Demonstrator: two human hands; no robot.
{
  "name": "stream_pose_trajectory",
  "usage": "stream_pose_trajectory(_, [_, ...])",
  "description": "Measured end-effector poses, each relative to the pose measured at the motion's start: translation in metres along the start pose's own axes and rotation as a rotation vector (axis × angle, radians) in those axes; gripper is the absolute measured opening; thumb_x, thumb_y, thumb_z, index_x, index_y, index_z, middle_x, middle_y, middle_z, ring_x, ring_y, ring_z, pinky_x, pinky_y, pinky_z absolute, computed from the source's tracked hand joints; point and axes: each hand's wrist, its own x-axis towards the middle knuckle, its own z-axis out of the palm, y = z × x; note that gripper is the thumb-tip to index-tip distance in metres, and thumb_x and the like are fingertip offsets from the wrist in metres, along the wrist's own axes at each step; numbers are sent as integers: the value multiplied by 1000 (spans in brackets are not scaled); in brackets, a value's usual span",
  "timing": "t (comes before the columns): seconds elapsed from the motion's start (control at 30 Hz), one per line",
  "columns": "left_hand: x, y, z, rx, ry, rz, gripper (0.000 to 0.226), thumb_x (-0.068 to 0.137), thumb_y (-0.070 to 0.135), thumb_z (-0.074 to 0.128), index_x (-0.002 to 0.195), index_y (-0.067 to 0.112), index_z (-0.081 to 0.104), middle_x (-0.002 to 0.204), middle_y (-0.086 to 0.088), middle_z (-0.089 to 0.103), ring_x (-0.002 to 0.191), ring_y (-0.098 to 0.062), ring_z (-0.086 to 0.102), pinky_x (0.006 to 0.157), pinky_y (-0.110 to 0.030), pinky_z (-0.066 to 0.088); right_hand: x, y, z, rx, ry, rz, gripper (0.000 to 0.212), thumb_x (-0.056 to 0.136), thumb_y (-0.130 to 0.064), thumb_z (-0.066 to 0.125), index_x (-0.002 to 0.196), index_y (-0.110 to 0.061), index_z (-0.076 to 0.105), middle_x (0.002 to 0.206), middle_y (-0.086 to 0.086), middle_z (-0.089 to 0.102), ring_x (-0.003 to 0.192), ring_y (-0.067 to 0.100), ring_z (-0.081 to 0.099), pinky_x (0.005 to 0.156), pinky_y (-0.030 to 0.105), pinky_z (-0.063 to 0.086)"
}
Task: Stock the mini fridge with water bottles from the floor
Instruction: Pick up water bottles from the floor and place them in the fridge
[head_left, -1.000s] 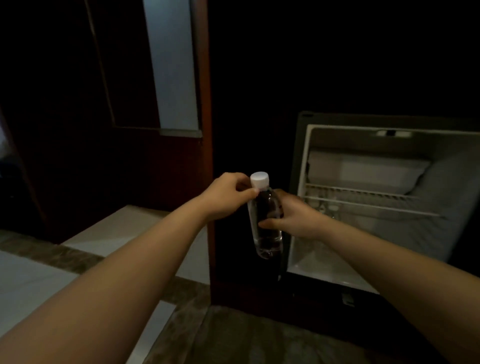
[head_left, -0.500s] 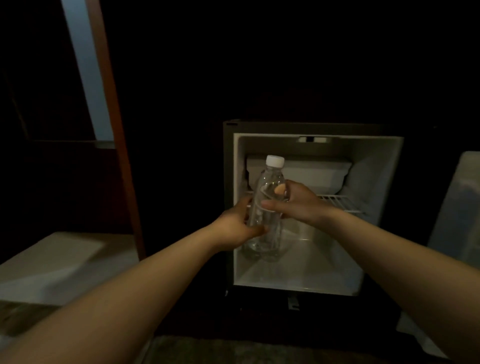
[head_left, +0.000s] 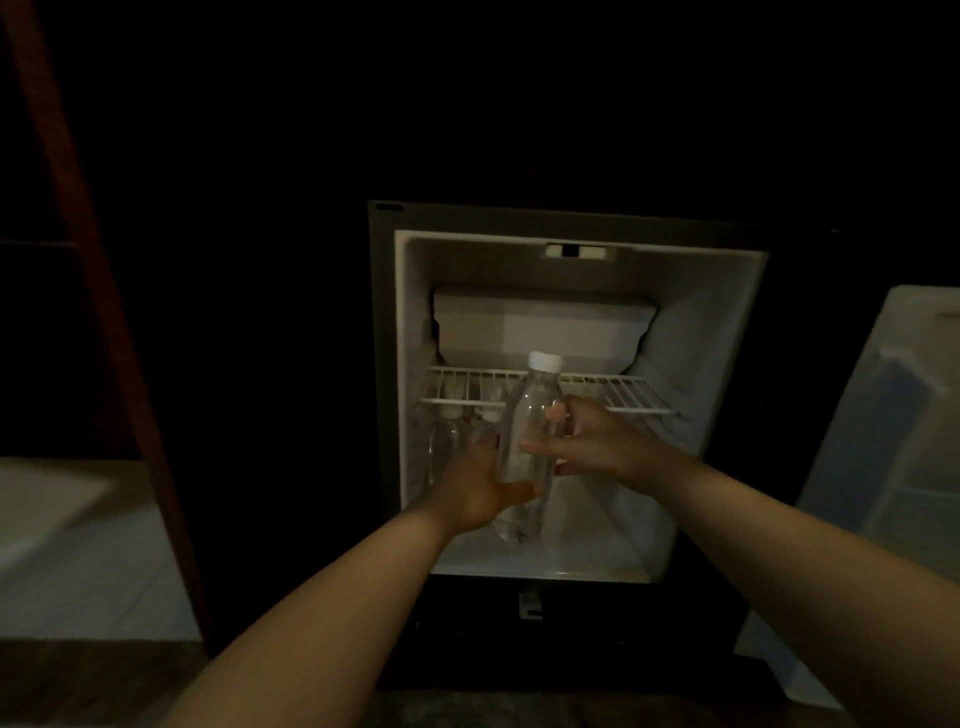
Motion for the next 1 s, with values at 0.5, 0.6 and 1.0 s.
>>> stream_pose_trajectory(0.5, [31, -62, 60, 70, -57, -218, 39, 85, 15, 65, 121, 5, 54, 105, -7, 59, 82, -10, 52, 65, -6, 40, 28, 99, -3, -175, 172, 69, 48, 66, -10, 82, 106, -10, 56, 95, -2, 60, 97, 19, 58, 85, 35, 49])
stream_pose_trajectory(0.6, [38, -71, 66, 79, -101, -205, 40, 85, 11, 65, 123, 2, 54, 110, -6, 58, 83, -3, 48, 56, 8, 34, 37, 117, -4, -196, 208, 78, 53, 66, -12, 82, 111, -6, 55, 93, -2, 59, 90, 15, 58, 77, 20, 49])
stream_pose_trajectory(1.0, [66, -107, 95, -237, 61, -383, 43, 89, -4, 52, 130, 0, 41, 114, -13, 59, 98, -25, 59, 71, -12, 47, 76, 161, 6, -122, 392, 76, 56, 68, -14, 82, 116, -6, 53, 99, -1, 56, 82, 8, 52, 56, 3, 38])
